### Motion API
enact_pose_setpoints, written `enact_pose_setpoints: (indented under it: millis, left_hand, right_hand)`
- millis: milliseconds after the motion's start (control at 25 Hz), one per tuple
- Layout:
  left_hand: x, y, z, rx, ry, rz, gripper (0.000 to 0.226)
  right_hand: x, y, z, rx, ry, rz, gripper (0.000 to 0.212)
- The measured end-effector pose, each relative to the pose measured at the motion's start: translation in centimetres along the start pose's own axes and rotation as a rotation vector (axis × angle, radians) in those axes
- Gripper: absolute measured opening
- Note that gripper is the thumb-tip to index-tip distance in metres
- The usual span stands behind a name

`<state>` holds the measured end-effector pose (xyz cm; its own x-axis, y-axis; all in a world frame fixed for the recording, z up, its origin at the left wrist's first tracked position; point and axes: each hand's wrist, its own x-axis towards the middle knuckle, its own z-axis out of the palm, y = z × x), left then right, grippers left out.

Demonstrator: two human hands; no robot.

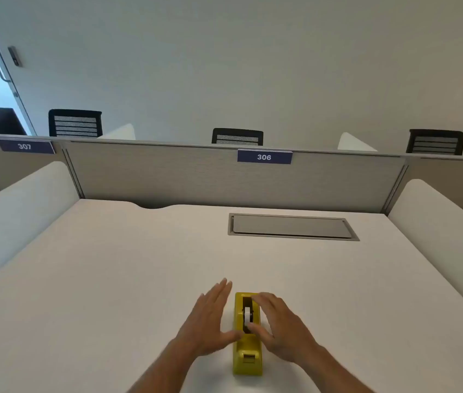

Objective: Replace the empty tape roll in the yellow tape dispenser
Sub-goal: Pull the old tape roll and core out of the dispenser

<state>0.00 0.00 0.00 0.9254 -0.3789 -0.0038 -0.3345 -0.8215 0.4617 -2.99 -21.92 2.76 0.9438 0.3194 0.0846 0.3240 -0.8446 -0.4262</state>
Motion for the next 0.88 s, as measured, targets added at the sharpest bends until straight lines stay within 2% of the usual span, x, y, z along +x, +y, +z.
enact_pose_setpoints:
  millis: [120, 240, 480, 880]
  left_hand:
    - [-0.3, 0.7, 1.1, -0.027, -0.053, -0.006, 0.112]
    - [-0.3, 1.5, 1.6, -0.094, -0.028, -0.034, 0.118]
    - [0.1, 1.8, 1.1, -0.108, -0.036, -0.034, 0.112]
    - [0.4, 2.0, 0.6, -0.087, -0.066, -0.084, 0.115]
  right_hand:
    - [0.2, 0.1, 0.4, -0.002, -0.005, -0.009, 0.063]
    - [0.7, -0.1, 0.5, -0.014, 0.012, -0.007, 0.064]
    - [1.6, -0.3, 0.3, -0.063, -0.019, 0.02, 0.063]
    - [2.7, -0.6, 0.3, 0.026, -0.007, 0.062, 0.045]
